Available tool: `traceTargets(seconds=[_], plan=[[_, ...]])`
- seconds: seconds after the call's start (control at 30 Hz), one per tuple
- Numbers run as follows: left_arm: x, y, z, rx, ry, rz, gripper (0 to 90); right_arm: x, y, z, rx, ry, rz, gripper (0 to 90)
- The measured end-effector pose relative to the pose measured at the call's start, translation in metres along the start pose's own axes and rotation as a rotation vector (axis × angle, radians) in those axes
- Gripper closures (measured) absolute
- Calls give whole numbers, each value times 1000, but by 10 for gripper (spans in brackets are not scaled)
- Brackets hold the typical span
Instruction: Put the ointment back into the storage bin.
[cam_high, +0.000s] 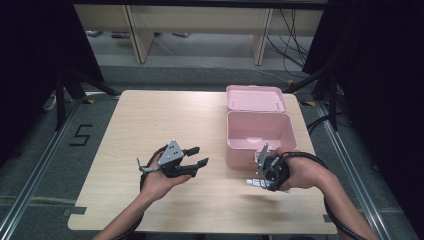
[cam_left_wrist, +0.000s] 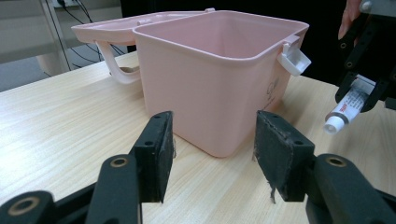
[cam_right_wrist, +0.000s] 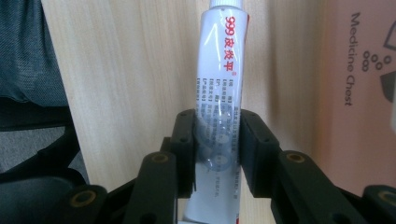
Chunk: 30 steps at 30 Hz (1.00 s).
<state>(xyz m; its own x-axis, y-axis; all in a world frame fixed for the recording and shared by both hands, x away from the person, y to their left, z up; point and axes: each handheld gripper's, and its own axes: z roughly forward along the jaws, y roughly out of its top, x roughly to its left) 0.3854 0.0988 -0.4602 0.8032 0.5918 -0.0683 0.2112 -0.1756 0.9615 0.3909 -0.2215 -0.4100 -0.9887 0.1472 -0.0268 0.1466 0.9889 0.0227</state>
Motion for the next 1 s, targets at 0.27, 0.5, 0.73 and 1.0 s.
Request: traceTargets(seconds=[0.27,0.5,0.73,1.0], plan=[[0,0,0,0,-2,1,468,-2,0,-9,6,-7,24,702],[-1,0,0,14,3,5,467,-5,0,-18,-1,-20,15,702],[-1,0,0,16,2,4,465,-7,1,-27,-6,-31,14,703],[-1,0,0,17,2,3,463,-11,2,-35,-5,-45,11,702]])
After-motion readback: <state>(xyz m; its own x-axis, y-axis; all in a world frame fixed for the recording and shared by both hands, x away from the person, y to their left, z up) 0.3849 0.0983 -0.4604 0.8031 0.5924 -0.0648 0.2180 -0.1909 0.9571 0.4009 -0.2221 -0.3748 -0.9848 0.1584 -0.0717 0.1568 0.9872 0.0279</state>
